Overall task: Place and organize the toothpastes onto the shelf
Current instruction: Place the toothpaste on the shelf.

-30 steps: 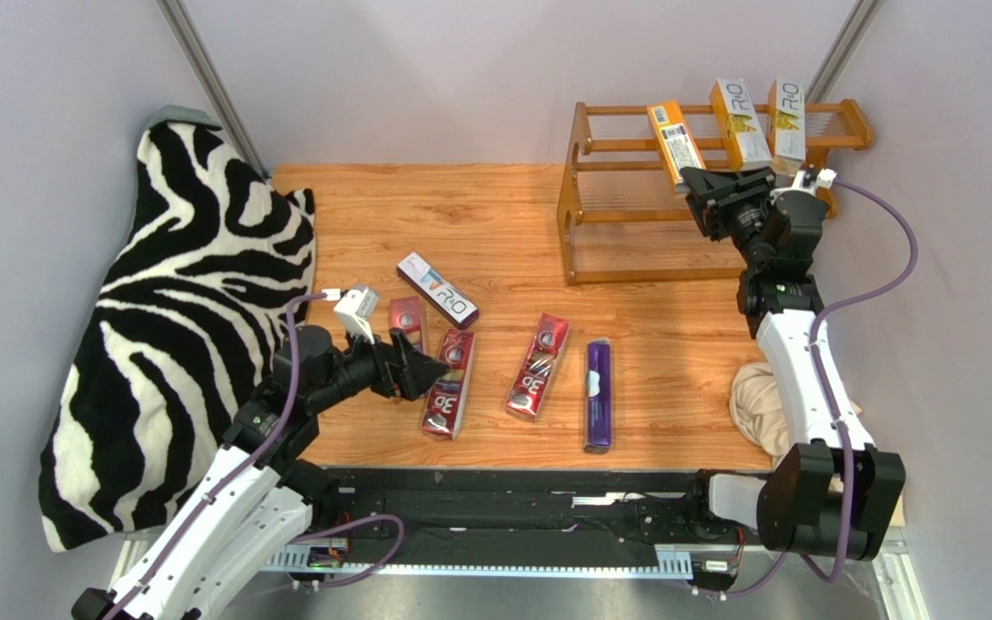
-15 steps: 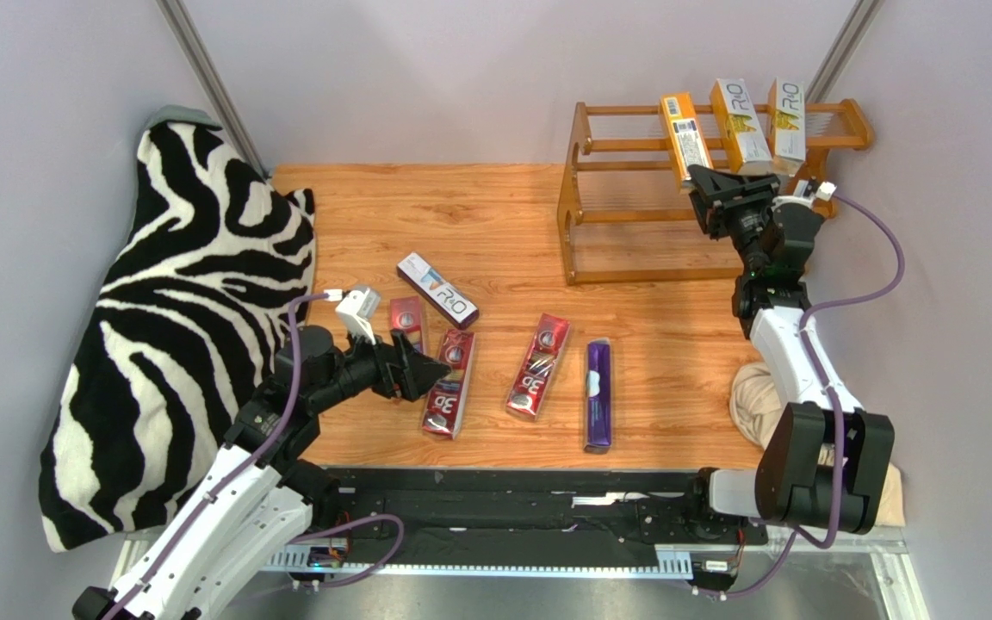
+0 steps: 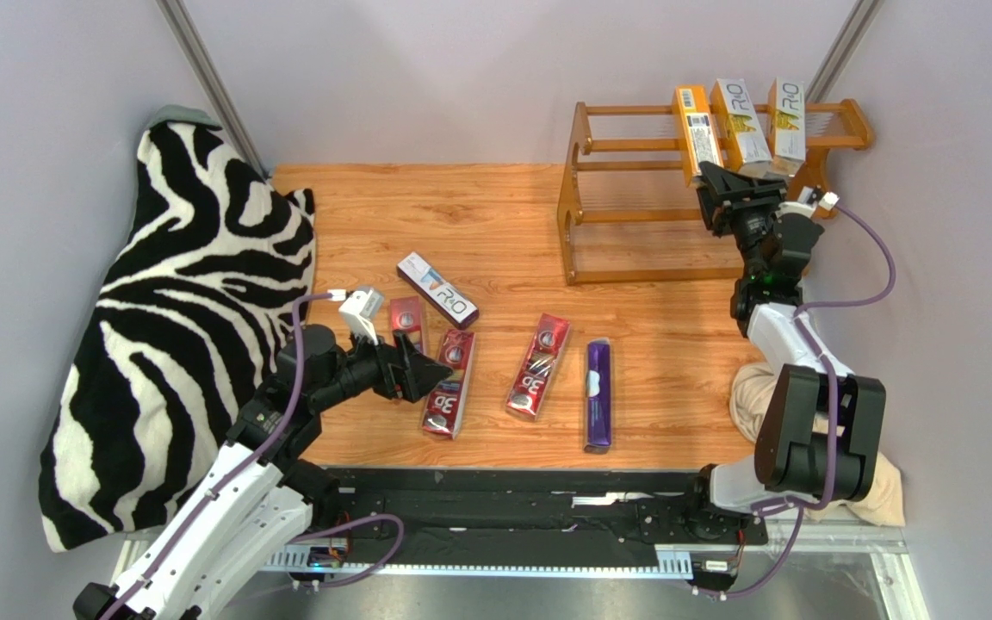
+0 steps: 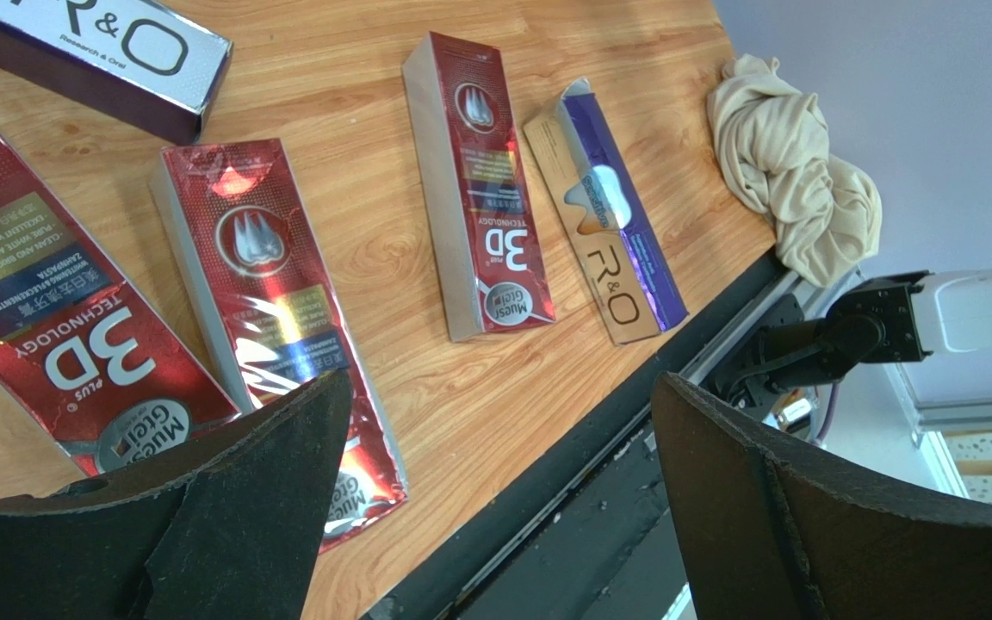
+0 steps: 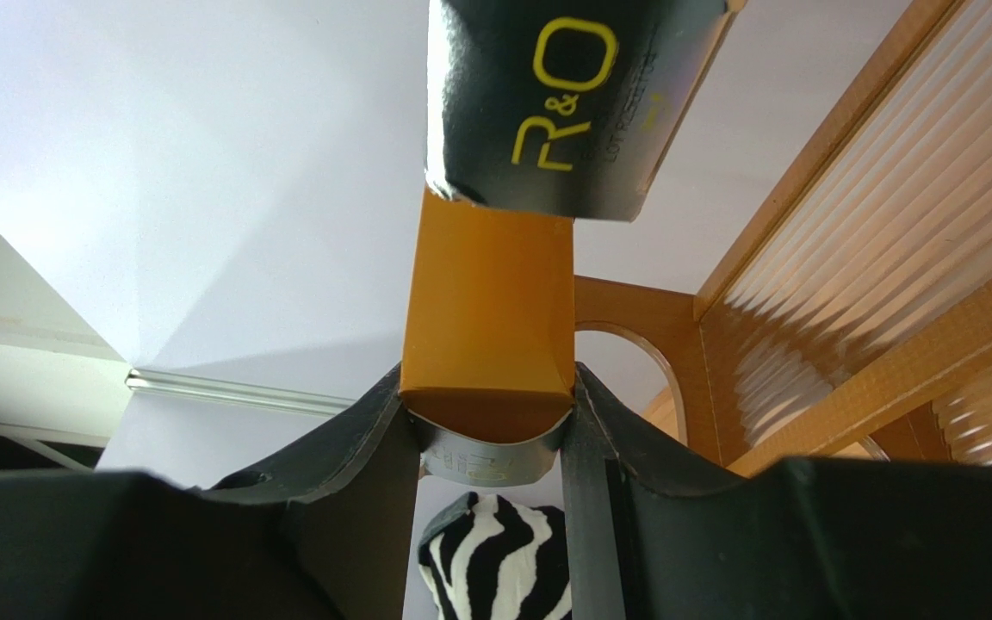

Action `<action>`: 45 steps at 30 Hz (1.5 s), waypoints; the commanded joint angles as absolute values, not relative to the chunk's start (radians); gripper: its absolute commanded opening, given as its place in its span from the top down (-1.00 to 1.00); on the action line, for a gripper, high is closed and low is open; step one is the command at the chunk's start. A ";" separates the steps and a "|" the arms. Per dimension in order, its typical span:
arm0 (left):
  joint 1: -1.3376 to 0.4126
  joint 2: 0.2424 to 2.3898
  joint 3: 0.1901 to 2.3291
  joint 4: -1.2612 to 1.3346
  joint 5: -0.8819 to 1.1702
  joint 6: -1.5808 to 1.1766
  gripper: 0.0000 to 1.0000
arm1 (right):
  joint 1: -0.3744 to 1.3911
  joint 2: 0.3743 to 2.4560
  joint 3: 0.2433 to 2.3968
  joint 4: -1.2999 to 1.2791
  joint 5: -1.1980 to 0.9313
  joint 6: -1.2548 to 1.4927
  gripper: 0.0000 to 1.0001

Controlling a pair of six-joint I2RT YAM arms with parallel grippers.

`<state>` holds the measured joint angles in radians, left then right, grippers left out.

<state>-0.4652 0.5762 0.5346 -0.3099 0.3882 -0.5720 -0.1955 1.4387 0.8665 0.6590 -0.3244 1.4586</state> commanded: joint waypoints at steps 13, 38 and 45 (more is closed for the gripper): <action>-0.468 0.591 0.523 -0.272 0.413 -0.551 -0.88 | -0.245 1.545 0.888 0.712 -0.337 1.534 0.52; -0.468 0.598 0.509 -0.264 0.414 -0.552 -0.87 | -0.325 1.588 1.066 0.474 -0.443 1.471 0.09; -0.468 0.603 0.505 -0.259 0.413 -0.552 -0.86 | -0.330 1.589 1.091 0.433 -0.449 1.439 -0.22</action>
<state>-0.4652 0.5995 0.5110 -0.3008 0.4023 -0.5701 -0.3222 1.5715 1.0519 0.4984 -0.4370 1.4876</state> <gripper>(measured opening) 0.934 0.581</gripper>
